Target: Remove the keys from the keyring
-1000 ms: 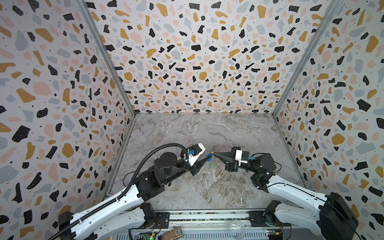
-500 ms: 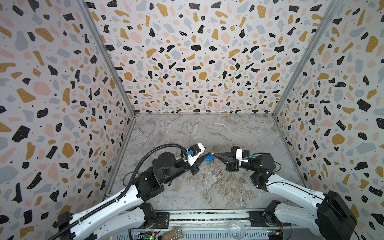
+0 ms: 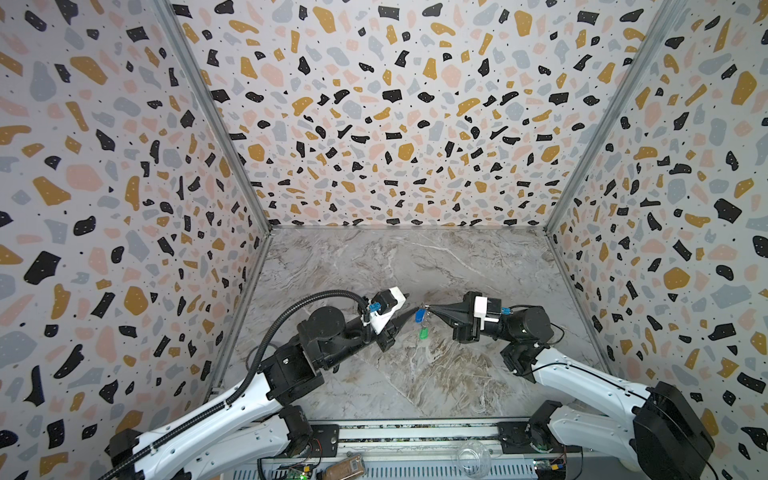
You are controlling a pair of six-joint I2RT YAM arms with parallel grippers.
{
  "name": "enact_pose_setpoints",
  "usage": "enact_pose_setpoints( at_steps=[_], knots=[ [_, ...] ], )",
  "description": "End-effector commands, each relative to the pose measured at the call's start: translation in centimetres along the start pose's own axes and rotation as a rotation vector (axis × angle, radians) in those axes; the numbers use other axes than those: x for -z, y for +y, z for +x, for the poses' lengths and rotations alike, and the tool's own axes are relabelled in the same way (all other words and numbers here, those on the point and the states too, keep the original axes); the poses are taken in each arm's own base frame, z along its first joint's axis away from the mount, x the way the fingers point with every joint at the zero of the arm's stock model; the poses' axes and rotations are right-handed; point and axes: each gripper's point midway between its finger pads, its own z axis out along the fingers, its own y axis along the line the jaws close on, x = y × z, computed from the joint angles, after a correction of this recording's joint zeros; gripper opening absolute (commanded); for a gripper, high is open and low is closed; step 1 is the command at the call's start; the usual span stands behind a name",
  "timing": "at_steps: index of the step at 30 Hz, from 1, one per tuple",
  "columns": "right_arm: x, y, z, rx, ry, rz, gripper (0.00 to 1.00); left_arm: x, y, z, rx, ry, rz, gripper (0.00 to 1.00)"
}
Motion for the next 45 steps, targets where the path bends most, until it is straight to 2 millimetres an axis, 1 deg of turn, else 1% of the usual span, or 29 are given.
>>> enact_pose_setpoints(
  at_steps=[1, 7, 19, 22, 28, 36, 39, 41, 42, 43, 44, 45],
  knots=[
    [0.1, -0.1, -1.8, 0.028, -0.056, 0.002, 0.00, 0.4, 0.2, -1.4, -0.019, -0.044, -0.008, 0.36],
    [0.0, 0.0, -1.8, 0.021, -0.057, -0.011, 0.00, -0.9, -1.0, -1.5, -0.019, -0.039, 0.059, 0.32],
    [-0.2, 0.3, -1.3, -0.001, -0.041, -0.037, 0.00, -1.3, -1.4, -2.2, -0.020, -0.074, 0.082, 0.27],
    [-0.2, 0.4, -1.4, 0.001, -0.043, -0.039, 0.00, -1.4, -1.5, -2.1, -0.020, -0.074, 0.089, 0.26],
    [-0.2, 0.5, -1.2, -0.003, -0.038, -0.047, 0.00, -1.6, -1.6, -2.1, -0.024, -0.075, 0.095, 0.17],
    [-0.3, 0.4, -1.0, -0.009, -0.028, -0.050, 0.00, -1.6, -1.8, -2.7, -0.033, -0.088, 0.107, 0.01],
    [-0.2, 0.2, -0.8, -0.010, -0.017, -0.041, 0.00, -1.6, -1.8, -2.7, -0.041, -0.082, 0.110, 0.00],
    [0.0, -0.2, -0.8, 0.000, -0.002, -0.025, 0.04, -1.5, -1.8, -2.6, -0.055, -0.069, 0.109, 0.00],
    [0.1, -0.4, -0.7, 0.007, 0.007, -0.016, 0.10, -1.5, -1.8, -2.6, -0.061, -0.064, 0.108, 0.00],
    [0.2, -0.7, -0.7, 0.021, 0.021, -0.001, 0.20, -1.5, -1.8, -2.5, -0.067, -0.056, 0.110, 0.00],
    [0.4, -0.9, -0.7, 0.037, 0.039, 0.011, 0.25, -1.5, -1.8, -2.6, -0.072, -0.049, 0.113, 0.00],
    [0.5, -1.0, -0.6, 0.052, 0.061, 0.017, 0.26, -1.5, -1.8, -2.5, -0.079, -0.039, 0.114, 0.00]
  ],
)
